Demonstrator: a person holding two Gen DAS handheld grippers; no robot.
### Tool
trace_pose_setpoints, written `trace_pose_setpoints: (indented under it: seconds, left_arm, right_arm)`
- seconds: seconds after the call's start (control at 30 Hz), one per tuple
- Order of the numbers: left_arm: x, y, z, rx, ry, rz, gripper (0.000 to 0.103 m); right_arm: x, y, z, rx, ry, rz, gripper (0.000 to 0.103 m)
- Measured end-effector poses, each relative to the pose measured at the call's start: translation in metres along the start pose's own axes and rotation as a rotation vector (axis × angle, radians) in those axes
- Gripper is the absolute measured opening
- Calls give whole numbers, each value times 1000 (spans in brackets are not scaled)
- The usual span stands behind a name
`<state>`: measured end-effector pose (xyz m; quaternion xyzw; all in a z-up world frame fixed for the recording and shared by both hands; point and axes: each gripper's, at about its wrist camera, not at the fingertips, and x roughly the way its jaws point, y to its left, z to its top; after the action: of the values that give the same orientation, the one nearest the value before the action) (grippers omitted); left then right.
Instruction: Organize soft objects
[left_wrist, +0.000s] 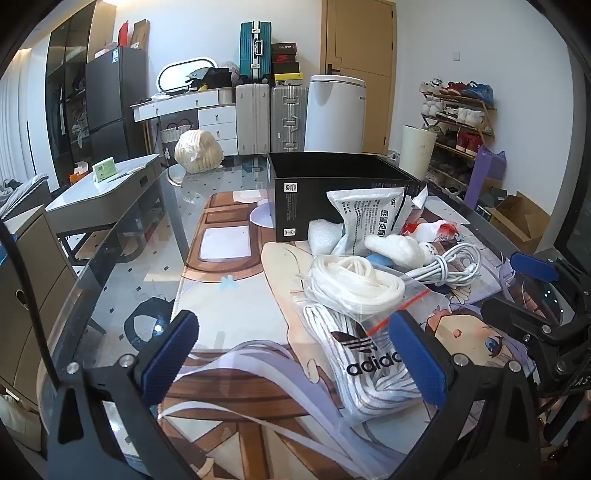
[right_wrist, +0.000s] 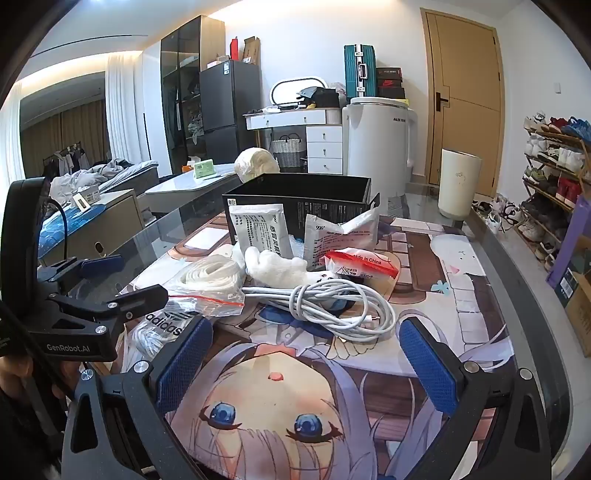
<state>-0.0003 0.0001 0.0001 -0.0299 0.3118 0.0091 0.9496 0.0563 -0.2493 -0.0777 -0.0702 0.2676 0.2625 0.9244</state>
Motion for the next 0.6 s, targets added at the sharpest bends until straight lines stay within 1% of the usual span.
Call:
trace_pose_setpoints:
  seconds: [0.6]
  left_arm:
    - [-1,1,0,8,5,2,103]
  right_arm:
    - [1,0,0,2,-2,2,103]
